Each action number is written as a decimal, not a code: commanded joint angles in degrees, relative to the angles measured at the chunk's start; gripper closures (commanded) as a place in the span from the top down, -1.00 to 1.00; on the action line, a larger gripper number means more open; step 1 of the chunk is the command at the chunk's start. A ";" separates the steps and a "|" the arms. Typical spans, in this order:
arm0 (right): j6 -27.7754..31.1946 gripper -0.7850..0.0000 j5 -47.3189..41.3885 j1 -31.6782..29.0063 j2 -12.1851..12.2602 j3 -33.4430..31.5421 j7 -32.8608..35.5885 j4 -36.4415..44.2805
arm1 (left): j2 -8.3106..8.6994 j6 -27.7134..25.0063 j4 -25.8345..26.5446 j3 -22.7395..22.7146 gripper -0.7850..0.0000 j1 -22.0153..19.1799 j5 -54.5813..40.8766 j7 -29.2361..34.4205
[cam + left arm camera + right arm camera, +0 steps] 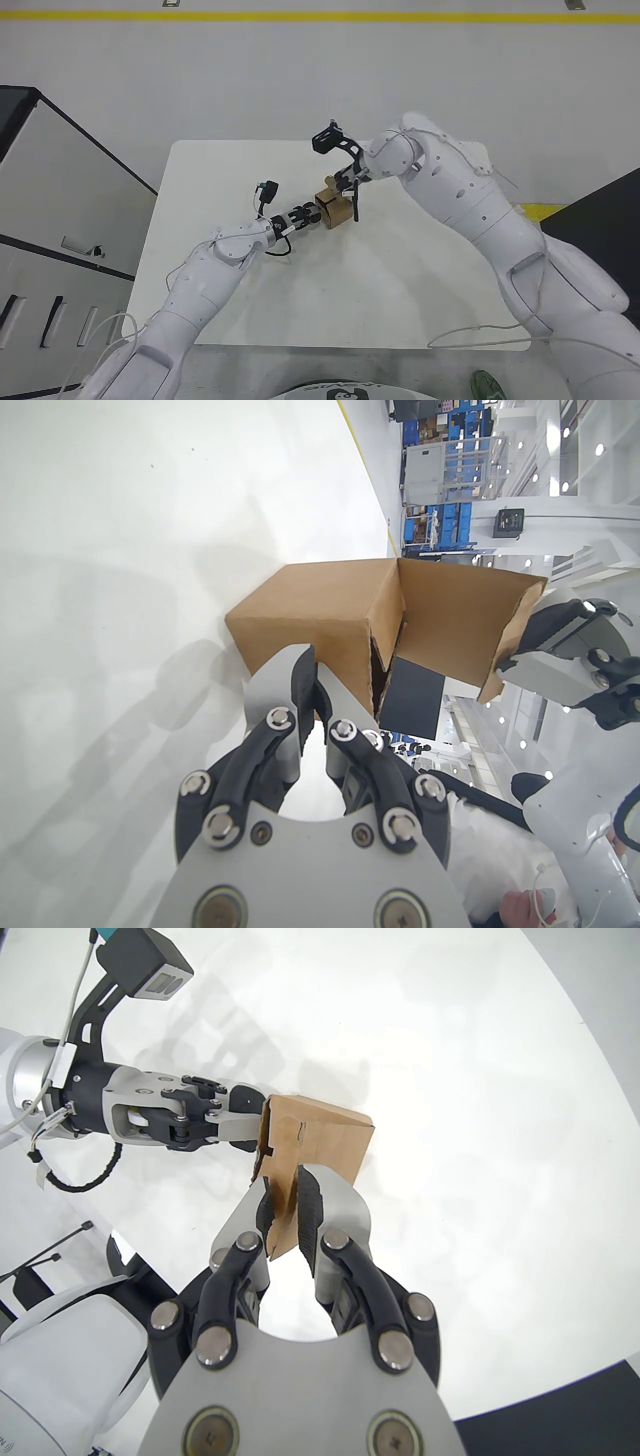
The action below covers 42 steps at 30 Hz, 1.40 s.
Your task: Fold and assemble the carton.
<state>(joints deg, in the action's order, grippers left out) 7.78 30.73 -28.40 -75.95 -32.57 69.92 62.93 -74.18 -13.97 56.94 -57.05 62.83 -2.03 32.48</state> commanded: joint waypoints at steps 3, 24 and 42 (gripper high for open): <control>-0.26 -0.70 1.18 0.59 -1.02 1.68 0.05 -0.68 | 0.00 0.00 0.00 0.00 -1.00 0.00 0.00 0.00; -1.51 -0.37 9.10 2.58 -5.08 6.36 -0.02 -3.71 | 0.00 0.00 0.00 0.00 -1.00 0.00 0.00 0.00; -1.70 -0.57 13.28 1.10 -5.35 5.06 1.86 -3.35 | 0.00 0.00 0.00 0.00 -1.00 0.00 0.00 0.00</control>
<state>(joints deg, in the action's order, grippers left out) 6.03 43.92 -27.26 -81.26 -27.49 71.77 59.62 -74.18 -13.97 56.94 -57.05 62.83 -2.03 32.48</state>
